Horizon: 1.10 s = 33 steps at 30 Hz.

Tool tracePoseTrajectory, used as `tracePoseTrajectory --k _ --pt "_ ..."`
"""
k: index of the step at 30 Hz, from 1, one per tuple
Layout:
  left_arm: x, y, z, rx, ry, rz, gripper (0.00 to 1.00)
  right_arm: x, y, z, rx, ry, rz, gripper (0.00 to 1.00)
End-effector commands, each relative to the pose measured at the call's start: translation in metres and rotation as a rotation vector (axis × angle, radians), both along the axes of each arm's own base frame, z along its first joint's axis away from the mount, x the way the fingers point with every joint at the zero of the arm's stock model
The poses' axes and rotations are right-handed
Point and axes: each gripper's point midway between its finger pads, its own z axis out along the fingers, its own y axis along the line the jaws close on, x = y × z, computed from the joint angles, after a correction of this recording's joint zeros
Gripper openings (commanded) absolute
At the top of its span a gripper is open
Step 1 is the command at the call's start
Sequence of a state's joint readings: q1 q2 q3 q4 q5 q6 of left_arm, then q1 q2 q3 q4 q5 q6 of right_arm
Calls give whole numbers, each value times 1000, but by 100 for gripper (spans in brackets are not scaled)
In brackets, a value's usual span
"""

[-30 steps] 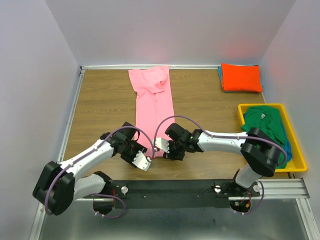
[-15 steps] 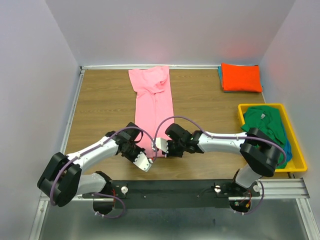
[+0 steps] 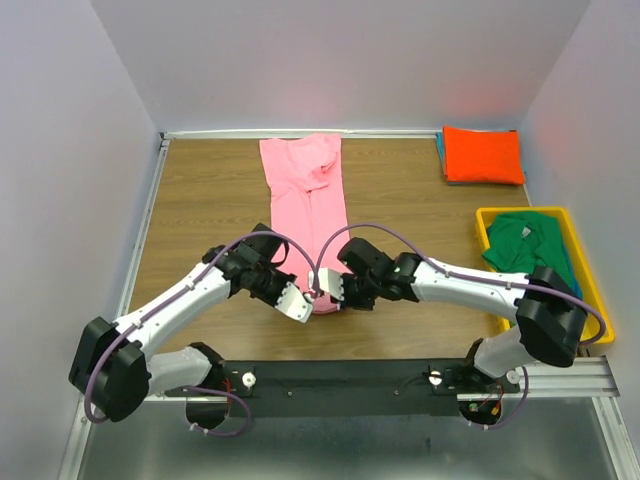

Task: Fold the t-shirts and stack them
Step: Fold the tshirt

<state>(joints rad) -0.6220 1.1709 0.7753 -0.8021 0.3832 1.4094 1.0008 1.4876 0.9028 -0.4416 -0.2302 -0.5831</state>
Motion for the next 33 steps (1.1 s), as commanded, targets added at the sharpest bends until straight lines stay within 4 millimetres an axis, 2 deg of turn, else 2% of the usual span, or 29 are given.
tracePoseTrajectory --k 1,5,8,10,12,14,16,19,22,27,28,29,31,33 --pt "-14 -9 25 -86 49 13 0 -6 2 29 13 2 43 1" --pt "-31 -13 45 -149 66 -25 0 -34 -10 35 4 108 76 1" --pt "-49 -14 55 -171 114 -51 0 -46 -18 43 5 138 98 1" --pt "-58 -15 65 -191 141 -47 0 -55 -16 59 35 148 121 1" --pt "-65 -13 69 -193 178 -42 0 -55 -12 73 62 146 112 1" --pt "-66 -17 77 -214 199 -21 0 -44 -7 89 84 96 84 1" --pt "-57 -18 82 -215 181 -5 0 -30 -7 95 78 41 68 1" --pt "-31 -14 90 -222 128 42 0 -4 -12 97 76 37 37 0" --pt "-3 -8 93 -219 104 69 0 17 -18 89 46 13 43 0" --pt "45 -4 87 -246 91 122 0 55 -18 87 30 -30 43 0" --pt "55 -1 88 -250 72 134 0 67 -22 81 11 -37 43 1" --pt "63 -1 87 -250 61 138 0 78 -19 86 21 -59 45 0" --pt "80 -1 84 -242 43 143 0 96 -21 79 4 -57 37 0" --pt "96 3 77 -233 49 166 0 116 -21 83 13 -75 24 1"
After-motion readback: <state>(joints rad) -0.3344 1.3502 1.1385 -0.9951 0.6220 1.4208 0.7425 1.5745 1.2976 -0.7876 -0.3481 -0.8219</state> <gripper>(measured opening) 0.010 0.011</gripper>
